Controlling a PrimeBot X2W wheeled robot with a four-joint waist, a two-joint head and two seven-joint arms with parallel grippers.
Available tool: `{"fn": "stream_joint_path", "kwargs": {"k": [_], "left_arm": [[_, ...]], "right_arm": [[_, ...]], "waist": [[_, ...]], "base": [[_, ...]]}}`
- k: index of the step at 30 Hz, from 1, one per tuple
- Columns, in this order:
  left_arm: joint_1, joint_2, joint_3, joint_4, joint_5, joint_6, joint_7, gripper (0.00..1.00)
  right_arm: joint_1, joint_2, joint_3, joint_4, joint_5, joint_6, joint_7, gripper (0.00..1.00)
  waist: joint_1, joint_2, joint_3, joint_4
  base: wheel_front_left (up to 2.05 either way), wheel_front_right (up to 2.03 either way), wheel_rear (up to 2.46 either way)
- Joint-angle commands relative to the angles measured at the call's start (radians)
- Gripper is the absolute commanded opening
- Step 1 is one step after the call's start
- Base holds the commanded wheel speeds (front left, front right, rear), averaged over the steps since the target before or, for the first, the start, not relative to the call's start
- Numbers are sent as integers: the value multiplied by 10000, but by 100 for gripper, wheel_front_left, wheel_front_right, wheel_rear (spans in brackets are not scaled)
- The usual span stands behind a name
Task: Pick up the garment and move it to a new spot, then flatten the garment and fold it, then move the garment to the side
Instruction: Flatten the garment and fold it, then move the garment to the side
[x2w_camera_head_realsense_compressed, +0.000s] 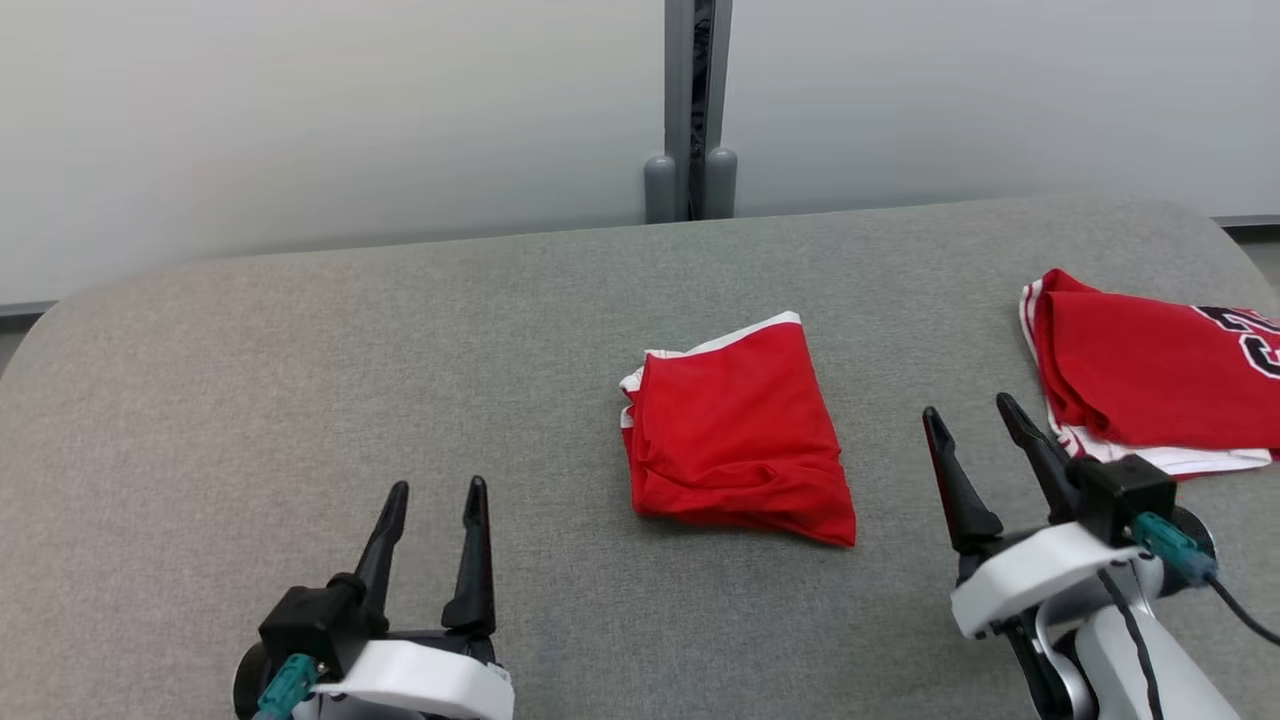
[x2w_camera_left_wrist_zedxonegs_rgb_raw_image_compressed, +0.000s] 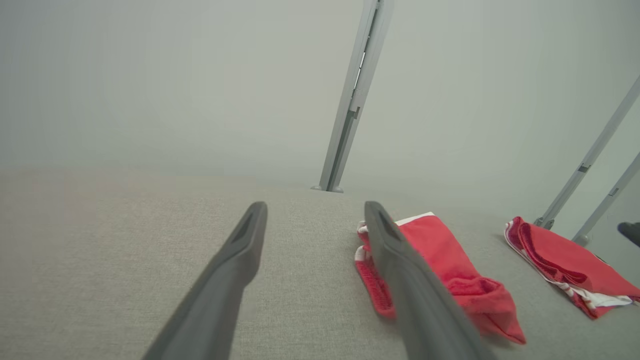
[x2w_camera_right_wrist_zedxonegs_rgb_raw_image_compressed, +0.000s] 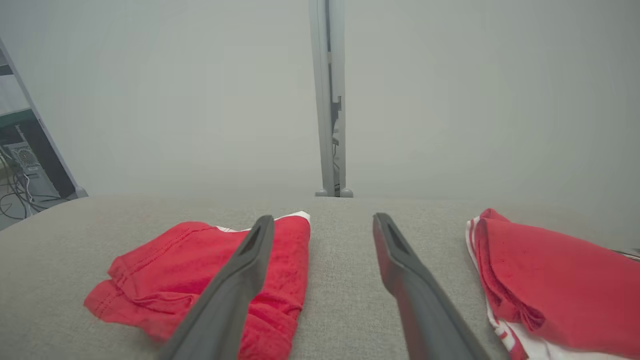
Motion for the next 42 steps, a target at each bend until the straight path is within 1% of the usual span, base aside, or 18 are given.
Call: {"fn": "stream_joint_path", "kwargs": {"k": [1, 9, 12, 14, 17, 22, 27, 37, 42], "left_arm": [[212, 38, 161, -61, -27, 39, -35, 100], [605, 35, 582, -316, -131, 32, -35, 100], [808, 34, 756, -392, -179, -24, -35, 100], [948, 34, 884, -400, -28, -86, -35, 100], [1056, 34, 1006, -474, 153, -121, -35, 100], [1269, 34, 1222, -622, 904, -253, -35, 100], [1405, 34, 1278, -661, 1281, -322, -35, 100], [1443, 34, 1371, -589, 1522, -351, -35, 100], [1390, 34, 1351, -535, 1568, -354, -35, 100]], "right_arm": [[378, 32, -257, -244, -232, 2, -41, 100], [1624, 55, -928, -1432, -1106, 1, -45, 100], [1994, 64, -1021, -1656, -1214, 1, -46, 100], [2180, 89, -1038, -1771, -1144, 1, -46, 100], [2309, 56, -1032, -1794, -1125, 1, -46, 100], [2564, 96, -1127, -1868, -1079, 1, -47, 100], [2586, 132, -1180, -1875, -1088, 1, -47, 100], [2582, 203, -1227, -1886, -1127, 1, -47, 100], [2532, 268, -1143, -1684, -996, 1, -47, 100]], "waist": [[0, 0, -90, -63], [0, 0, -263, 41], [0, 0, -331, 75], [0, 0, -382, 89], [0, 0, -434, 118], [0, 0, -553, 214], [0, 0, -634, 309], [0, 0, -650, 435], [0, 0, -587, 502]], "base": [[0, 0, 0], [0, 0, 0], [0, 0, 0], [0, 0, 0], [0, 0, 0], [0, 0, 0], [0, 0, 0], [0, 0, 0], [0, 0, 0]]}}
